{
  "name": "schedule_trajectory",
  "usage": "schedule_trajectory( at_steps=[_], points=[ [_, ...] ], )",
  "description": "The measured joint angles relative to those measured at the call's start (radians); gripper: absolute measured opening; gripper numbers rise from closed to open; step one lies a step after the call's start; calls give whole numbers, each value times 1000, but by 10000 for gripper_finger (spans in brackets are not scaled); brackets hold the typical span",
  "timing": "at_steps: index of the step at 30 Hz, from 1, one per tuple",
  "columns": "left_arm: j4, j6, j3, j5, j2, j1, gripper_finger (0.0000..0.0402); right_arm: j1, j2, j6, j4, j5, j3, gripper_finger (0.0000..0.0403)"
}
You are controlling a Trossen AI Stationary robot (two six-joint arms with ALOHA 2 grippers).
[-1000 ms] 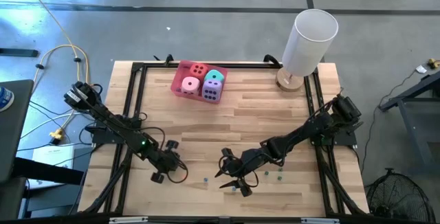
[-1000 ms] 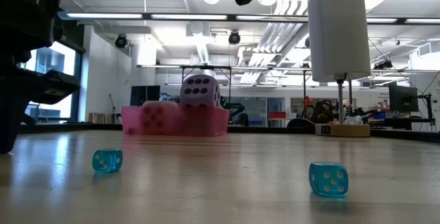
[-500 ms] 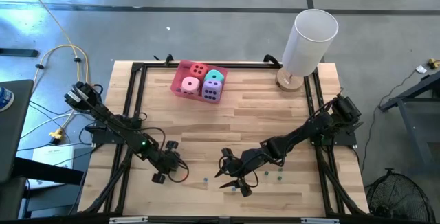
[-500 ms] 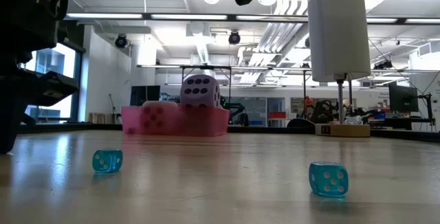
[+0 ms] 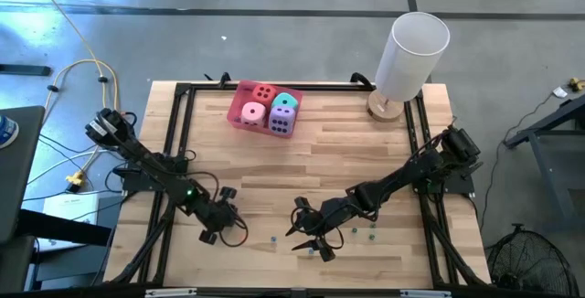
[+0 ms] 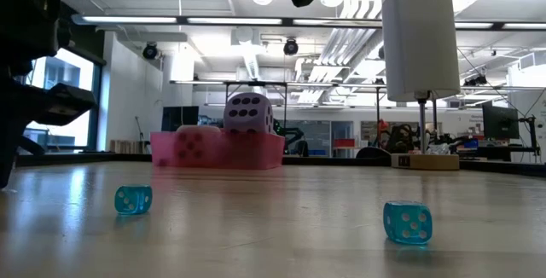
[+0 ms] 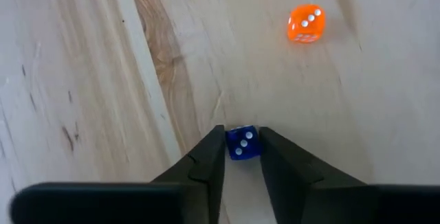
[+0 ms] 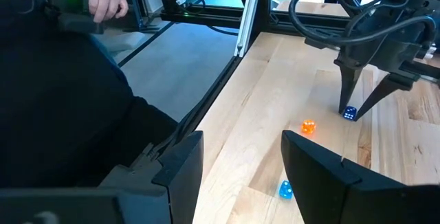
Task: Pick & Place Dice
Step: Put the dark blue small dice into the pink bin
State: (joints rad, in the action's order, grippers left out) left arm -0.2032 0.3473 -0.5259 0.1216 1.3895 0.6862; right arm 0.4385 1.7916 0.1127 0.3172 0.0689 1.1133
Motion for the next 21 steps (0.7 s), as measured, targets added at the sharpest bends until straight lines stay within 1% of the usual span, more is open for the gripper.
schedule_trajectory(
  at_steps=[4, 15, 18, 21],
  points=[
    [-6, 1, 0, 16, 0, 11, 43, 0, 0, 0, 0, 0, 0, 188],
    [38, 3, -14, 22, 1, 11, 41, 0, 0, -1, 2, -5, 0, 188],
    [28, -115, -63, 74, -18, 12, 41, 0, 0, -5, 10, -47, 0, 188],
    [44, -272, -144, 159, -69, 5, 41, 0, 0, -6, 10, -88, 0, 188]
  ],
)
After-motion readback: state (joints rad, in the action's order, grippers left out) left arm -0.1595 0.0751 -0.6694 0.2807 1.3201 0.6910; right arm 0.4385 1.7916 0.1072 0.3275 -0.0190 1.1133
